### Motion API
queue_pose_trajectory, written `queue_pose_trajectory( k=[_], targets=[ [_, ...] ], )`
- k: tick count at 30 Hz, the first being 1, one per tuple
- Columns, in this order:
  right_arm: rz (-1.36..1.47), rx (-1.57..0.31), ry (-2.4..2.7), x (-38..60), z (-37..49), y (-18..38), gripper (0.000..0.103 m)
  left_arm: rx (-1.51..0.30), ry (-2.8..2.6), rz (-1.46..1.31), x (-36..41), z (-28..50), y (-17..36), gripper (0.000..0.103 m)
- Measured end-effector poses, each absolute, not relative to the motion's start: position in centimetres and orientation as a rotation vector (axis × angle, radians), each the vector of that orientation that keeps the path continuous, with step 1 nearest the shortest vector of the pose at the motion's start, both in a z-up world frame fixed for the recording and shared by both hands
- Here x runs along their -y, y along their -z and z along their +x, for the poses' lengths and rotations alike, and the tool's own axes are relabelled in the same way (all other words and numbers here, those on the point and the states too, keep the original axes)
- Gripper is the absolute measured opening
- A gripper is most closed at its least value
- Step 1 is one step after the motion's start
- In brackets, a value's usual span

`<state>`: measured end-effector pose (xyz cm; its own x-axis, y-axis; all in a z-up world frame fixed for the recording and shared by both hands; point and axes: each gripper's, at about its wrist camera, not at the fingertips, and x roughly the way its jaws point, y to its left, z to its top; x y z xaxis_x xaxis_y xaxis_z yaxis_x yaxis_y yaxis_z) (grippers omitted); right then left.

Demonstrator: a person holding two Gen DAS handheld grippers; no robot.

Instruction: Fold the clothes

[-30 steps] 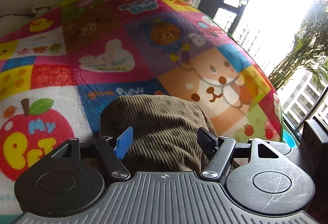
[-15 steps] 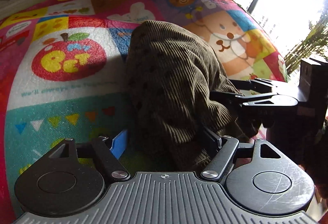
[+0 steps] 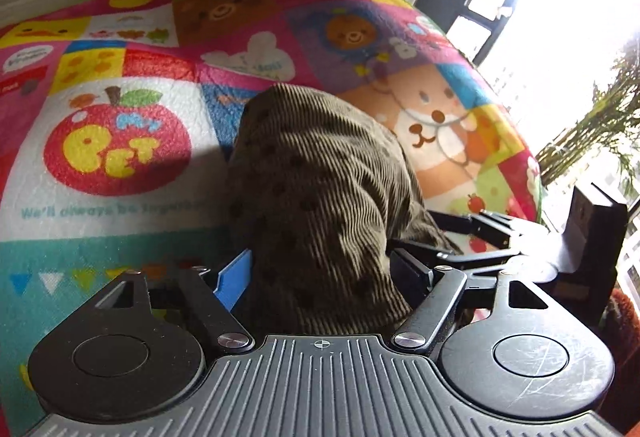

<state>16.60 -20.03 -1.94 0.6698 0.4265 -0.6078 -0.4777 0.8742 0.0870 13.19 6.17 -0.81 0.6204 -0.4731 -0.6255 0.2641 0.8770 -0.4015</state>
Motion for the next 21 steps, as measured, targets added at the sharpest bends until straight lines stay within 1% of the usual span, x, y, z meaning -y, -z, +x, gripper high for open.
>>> queue_pose_trajectory(
  k=[5,8,9,11,14,16,19,21],
  targets=[
    [-0.040,-0.605,-0.544,20.7,16.6,-0.6,0.083,-0.801,0.430,-0.249,-5.7,12.7,1.8,0.071],
    [-0.026,-0.547,-0.561,20.0,17.8,-2.8,0.071,-0.804,0.429,-0.238,-5.5,12.8,1.8,0.071],
    [-0.022,-0.537,-0.568,19.6,18.3,-3.3,0.070,-0.803,0.428,-0.229,-5.4,12.7,1.7,0.071],
    [-0.019,-0.558,-0.583,18.3,19.9,-3.5,0.070,-0.802,0.432,-0.213,-5.2,12.5,1.6,0.071],
    [-0.090,-0.634,-0.561,16.0,22.1,-1.5,0.071,-0.796,0.466,-0.197,-5.4,11.9,0.8,0.071],
    [-0.116,-0.640,-0.550,15.4,22.8,-0.4,0.076,-0.774,0.505,-0.226,-6.2,11.5,-0.3,0.073],
    [-0.090,-0.643,-0.552,16.0,22.9,-0.2,0.077,-0.677,0.544,-0.309,-8.0,11.9,-3.1,0.076],
    [-0.099,-0.636,-0.553,16.0,22.7,-0.1,0.077,-0.608,0.526,-0.292,-8.1,13.0,-4.7,0.076]
  ],
)
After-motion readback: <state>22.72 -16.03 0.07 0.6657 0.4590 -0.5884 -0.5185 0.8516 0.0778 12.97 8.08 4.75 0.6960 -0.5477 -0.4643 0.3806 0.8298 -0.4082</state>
